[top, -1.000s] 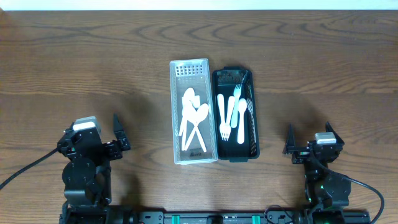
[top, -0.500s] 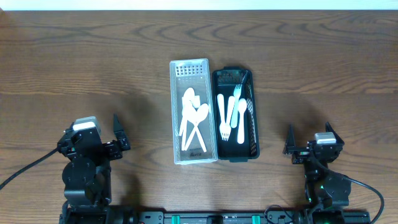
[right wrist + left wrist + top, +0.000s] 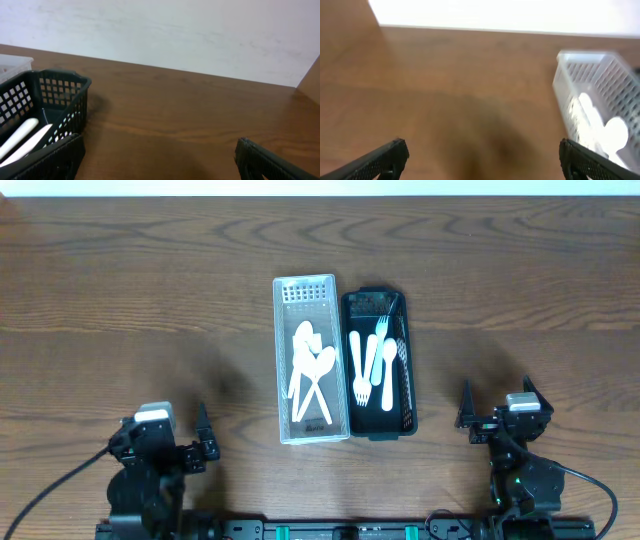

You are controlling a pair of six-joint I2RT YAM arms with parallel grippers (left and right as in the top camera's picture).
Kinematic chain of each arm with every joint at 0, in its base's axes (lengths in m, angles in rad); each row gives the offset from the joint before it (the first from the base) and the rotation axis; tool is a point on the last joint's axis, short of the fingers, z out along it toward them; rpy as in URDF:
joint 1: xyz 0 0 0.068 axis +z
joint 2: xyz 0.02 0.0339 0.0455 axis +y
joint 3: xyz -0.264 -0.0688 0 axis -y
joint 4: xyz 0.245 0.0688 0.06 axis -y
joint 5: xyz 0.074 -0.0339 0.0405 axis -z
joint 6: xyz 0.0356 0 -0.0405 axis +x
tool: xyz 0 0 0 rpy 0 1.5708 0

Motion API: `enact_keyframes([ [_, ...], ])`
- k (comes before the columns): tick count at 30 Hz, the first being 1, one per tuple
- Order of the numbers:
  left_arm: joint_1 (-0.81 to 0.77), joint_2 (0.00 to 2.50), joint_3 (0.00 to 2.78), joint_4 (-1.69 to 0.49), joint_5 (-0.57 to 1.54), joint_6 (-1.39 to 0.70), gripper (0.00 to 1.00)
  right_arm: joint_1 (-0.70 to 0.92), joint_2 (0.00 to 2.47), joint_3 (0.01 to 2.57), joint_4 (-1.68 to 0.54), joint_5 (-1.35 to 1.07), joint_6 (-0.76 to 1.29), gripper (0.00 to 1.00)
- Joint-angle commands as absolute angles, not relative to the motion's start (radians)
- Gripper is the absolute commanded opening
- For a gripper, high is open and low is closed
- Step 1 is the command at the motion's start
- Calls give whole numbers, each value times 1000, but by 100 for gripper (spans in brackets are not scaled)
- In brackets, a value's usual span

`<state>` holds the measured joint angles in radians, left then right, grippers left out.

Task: Pack container

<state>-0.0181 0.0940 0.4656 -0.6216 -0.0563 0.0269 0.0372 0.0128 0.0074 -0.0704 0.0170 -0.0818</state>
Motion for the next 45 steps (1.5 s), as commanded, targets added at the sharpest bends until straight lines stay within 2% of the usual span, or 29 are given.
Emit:
enact_keyframes([
  [1,-21,33,359,-526,-30,25,98,47,10,6,-74,10,-94,99],
  [10,-21,2,73,-32,-22,18,98,47,10,6,-74,10,-94,99],
  [13,-21,2,1,67,-6,18,98,47,10,6,-74,10,-94,99],
  [19,-23,2,4,-81,20,52,98,47,10,6,-74,10,-94,99],
  [45,-25,24,4,-70,26,41,98,47,10,6,-74,10,-94,99],
])
